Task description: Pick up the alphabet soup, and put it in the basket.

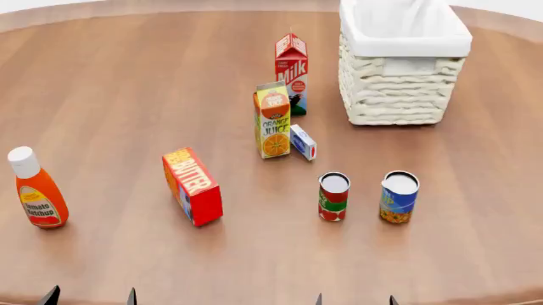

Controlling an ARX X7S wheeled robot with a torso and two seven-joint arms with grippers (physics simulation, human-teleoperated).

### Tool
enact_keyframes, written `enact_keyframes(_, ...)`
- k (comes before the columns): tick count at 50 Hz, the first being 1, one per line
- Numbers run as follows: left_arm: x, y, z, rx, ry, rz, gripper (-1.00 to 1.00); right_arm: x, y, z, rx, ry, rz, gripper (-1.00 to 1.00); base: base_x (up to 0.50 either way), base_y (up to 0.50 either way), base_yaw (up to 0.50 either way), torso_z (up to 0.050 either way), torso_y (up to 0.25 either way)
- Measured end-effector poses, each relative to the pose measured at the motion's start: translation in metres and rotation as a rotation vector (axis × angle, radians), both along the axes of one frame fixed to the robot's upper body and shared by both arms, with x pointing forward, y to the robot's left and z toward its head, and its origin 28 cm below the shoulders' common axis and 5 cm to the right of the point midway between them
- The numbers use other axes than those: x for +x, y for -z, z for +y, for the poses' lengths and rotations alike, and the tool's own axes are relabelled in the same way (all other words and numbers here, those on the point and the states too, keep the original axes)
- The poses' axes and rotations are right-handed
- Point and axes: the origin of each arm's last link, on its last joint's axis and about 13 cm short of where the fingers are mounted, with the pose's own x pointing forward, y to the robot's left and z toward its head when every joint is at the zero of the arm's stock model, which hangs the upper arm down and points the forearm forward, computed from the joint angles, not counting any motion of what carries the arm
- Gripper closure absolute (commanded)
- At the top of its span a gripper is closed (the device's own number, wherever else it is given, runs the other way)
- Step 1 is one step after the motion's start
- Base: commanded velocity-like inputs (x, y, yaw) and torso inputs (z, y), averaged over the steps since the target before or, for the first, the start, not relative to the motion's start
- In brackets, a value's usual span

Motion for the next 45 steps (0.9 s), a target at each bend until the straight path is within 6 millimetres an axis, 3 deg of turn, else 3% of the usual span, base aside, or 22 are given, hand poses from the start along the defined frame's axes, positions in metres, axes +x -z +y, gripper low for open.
enact_keyframes(25, -0.016, -0.019, -0.004, 0.103, -0.014, -0.154, -1.0, -0.014, -0.012, 0.008, -0.024, -0.039, -0.097, -1.0, 0.0, 0.0, 0.0, 0.0, 0.0)
enact_keyframes(45, -0.05, -0.043, -0.004, 0.198, -0.059, -0.444, -1.0, -0.048, -0.042, 0.008, -0.019, -0.001, -0.375, -1.0, 0.0, 0.0, 0.0, 0.0, 0.0)
